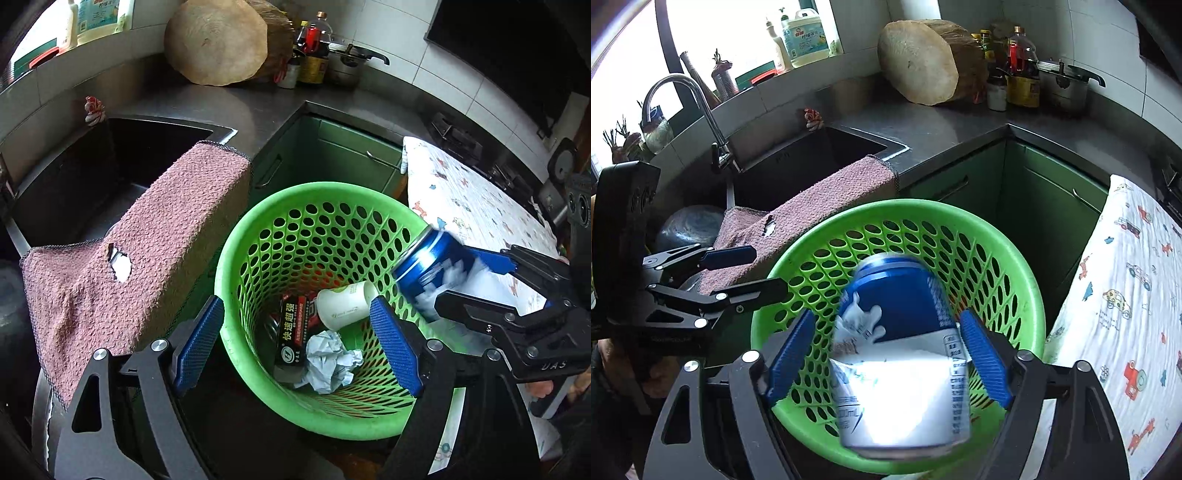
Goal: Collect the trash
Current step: 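Drop the black box into the basket with the left tool while the right tool drops the can in, then move the left tool to the white lid while the right tool approaches the red-yellow carton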
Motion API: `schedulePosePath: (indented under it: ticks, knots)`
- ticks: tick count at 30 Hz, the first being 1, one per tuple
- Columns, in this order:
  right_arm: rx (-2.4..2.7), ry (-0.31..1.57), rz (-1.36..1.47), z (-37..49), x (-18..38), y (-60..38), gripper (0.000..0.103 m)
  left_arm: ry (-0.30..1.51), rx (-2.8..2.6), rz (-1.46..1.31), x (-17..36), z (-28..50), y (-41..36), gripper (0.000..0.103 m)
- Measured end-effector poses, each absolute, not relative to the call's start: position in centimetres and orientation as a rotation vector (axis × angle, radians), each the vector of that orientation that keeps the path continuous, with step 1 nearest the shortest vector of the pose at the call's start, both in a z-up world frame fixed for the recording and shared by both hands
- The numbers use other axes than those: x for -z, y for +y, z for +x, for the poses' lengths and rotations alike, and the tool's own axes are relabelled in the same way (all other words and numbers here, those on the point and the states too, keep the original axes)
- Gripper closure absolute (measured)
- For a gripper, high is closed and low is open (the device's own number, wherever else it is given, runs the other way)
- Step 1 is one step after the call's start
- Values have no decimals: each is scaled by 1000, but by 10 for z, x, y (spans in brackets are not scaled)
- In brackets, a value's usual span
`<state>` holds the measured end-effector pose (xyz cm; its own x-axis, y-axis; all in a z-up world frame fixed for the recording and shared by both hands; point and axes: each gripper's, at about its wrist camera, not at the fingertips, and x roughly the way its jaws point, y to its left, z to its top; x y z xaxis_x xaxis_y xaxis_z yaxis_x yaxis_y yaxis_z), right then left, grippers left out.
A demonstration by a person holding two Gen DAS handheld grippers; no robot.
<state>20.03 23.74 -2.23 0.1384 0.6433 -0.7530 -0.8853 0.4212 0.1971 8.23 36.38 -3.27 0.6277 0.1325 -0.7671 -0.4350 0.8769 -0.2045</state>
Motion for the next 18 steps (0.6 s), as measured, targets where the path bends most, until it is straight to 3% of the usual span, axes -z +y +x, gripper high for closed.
schedulePosePath:
  ticks: [7,18]
  knots:
    - [-1140,848,-296,198,9,212,16,834,-328,-393,30,85,359,20]
    - [-981,799,-281,219,-16,83,14,838,-247,-337,19,114,305,16]
